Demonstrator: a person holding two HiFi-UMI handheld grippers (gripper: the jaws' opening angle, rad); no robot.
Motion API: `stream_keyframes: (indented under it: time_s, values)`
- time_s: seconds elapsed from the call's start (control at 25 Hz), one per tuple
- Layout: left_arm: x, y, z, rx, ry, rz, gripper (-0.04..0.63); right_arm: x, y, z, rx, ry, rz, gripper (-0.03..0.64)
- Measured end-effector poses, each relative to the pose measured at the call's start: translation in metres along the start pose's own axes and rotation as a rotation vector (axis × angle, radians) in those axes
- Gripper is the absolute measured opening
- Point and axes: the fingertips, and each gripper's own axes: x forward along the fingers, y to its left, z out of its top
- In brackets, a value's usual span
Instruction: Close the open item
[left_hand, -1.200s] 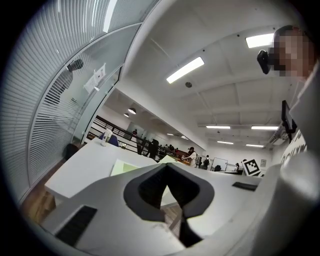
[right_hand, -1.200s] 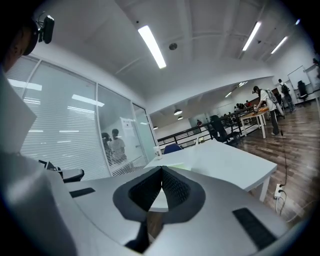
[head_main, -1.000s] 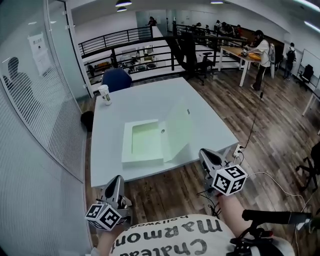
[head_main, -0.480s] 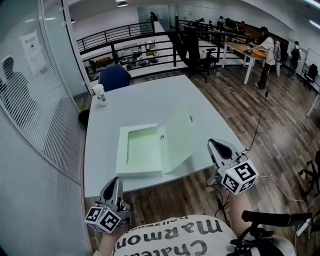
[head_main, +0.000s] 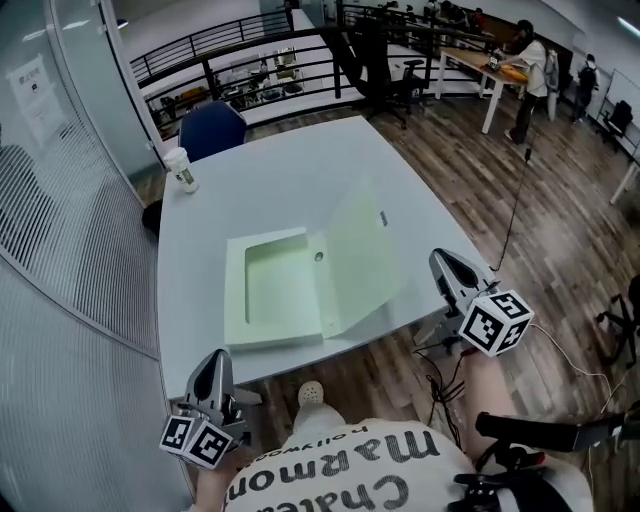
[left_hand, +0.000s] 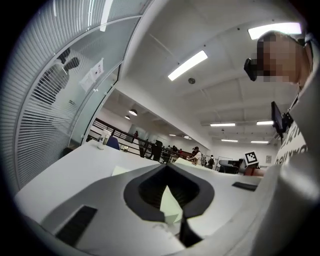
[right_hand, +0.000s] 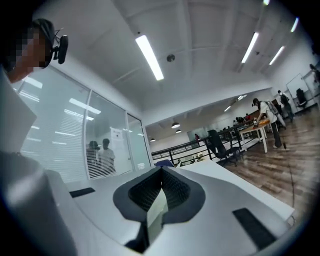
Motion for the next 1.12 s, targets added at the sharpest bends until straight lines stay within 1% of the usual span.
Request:
stream_keyframes:
  time_s: [0.08, 0.16, 0.28, 0.4, 0.52, 0.64, 0.72, 0.8, 0.92, 1.12]
  values:
    - [0.012, 0.011, -0.002, -0.023, 0.005, -0.01, -0.009, 0.011, -0.011, 0.001, 0.042, 0.011, -0.02, 0.002]
    - [0.022, 0.026, -0.007, -0.03, 0.034, -0.004, -0.009, 0.024, -0.019, 0.001, 0.068, 0.022, -0.026, 0.002]
    - [0.039, 0.048, -0.007, -0.042, 0.071, 0.022, -0.011, 0.051, -0.035, -0.002, 0.056, 0.061, -0.036, 0.002]
    - [0.056, 0.068, -0.004, -0.055, 0.088, 0.019, -0.01, 0.078, -0.059, -0.012, 0.042, 0.131, -0.079, 0.002]
    - [0.071, 0.09, 0.004, -0.04, 0.104, 0.025, -0.01, 0.1, -0.074, -0.029, 0.069, 0.209, -0.089, 0.002]
    - [0.085, 0.106, 0.01, -0.043, 0.108, 0.035, -0.011, 0.114, -0.075, -0.037, 0.13, 0.219, -0.06, 0.002]
    - [0.092, 0.11, 0.01, -0.046, 0.112, 0.036, -0.01, 0.12, -0.072, -0.037, 0.186, 0.206, -0.023, 0.002]
    - [0.096, 0.112, 0.007, -0.05, 0.119, 0.043, -0.011, 0.124, -0.072, -0.039, 0.211, 0.212, -0.009, 0.002]
    - [0.097, 0.117, 0.001, -0.058, 0.134, 0.054, -0.009, 0.132, -0.072, -0.048, 0.191, 0.263, -0.013, 0.002]
    - [0.093, 0.134, -0.004, -0.087, 0.149, 0.113, -0.011, 0.147, -0.041, -0.05, 0.121, 0.31, 0.065, 0.002]
